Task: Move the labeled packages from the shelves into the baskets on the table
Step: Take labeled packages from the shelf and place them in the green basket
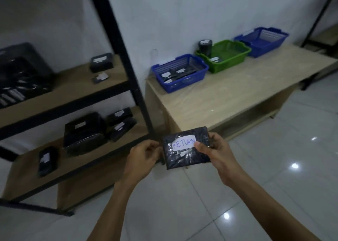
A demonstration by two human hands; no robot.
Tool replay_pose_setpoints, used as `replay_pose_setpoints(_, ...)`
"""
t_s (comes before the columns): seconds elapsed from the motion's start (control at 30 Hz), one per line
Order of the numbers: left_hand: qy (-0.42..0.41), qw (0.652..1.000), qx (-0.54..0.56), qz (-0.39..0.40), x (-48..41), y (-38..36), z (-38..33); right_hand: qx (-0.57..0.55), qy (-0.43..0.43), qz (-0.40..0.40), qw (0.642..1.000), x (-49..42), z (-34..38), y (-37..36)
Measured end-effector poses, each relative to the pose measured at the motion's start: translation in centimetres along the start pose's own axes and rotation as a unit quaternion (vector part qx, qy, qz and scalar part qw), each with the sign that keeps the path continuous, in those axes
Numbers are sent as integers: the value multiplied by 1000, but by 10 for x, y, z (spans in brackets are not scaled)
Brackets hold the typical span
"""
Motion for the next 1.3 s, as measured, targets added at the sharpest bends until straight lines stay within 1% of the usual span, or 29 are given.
replay_pose_setpoints(0.07, -3, 1000, 5, 12, -23, -34, -32, -5, -1, -14, 1000, -2, 15, 46)
replay_pose_setpoints(0.17, -17, 1000, 14, 11, -59, -78, -78, 11, -9, -5, 1000, -14, 40, 106)
replay_pose_setpoints(0.23, -13, 1000, 23, 11, -84, -101, -101, 13, -13, -13, 1000, -27, 55, 141)
replay_pose_setpoints(0.4, -15, 1000, -10, 15, -159, -144, -146, 14, -9, -26, 1000, -81, 83, 215)
replay_pose_setpoints(0.5, -16, 1000, -13, 18, -216, -167, -154, 18, -13, -37, 999, -126, 95, 254)
replay_pose_setpoints(0.57, -24, 999, -18, 35, -258, -184, -160, 28, -15, -51, 998, -157, 105, 279)
replay_pose_setpoints(0.7, -8, 998, 3, 67, -334, -208, -167, 41, -30, -83, 995, -210, 128, 321)
replay_pose_setpoints(0.83, 2, 998, 0, 65, -412, -220, -181, 52, -32, -84, 995, -275, 157, 353)
replay_pose_setpoints(0.9, 6, 998, 3, 61, -443, -226, -188, 38, -35, -92, 994, -305, 164, 370)
replay_pose_setpoints(1.1, 10, 999, -32, 32, -540, -250, -203, 46, -65, -69, 994, -404, 173, 423)
replay_pose_setpoints(1.3, 25, 998, -56, -8, -621, -276, -229, 42, -89, -20, 995, -506, 201, 473)
Point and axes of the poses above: each hand's wrist, its own x-axis away from the middle knuckle, its own y-axis out of the back of the hand, z = x × y, the point moved 10 cm from there along -x, towards the middle knuckle, and after that the axes turned 11 degrees about z, right-handed, at the moved point
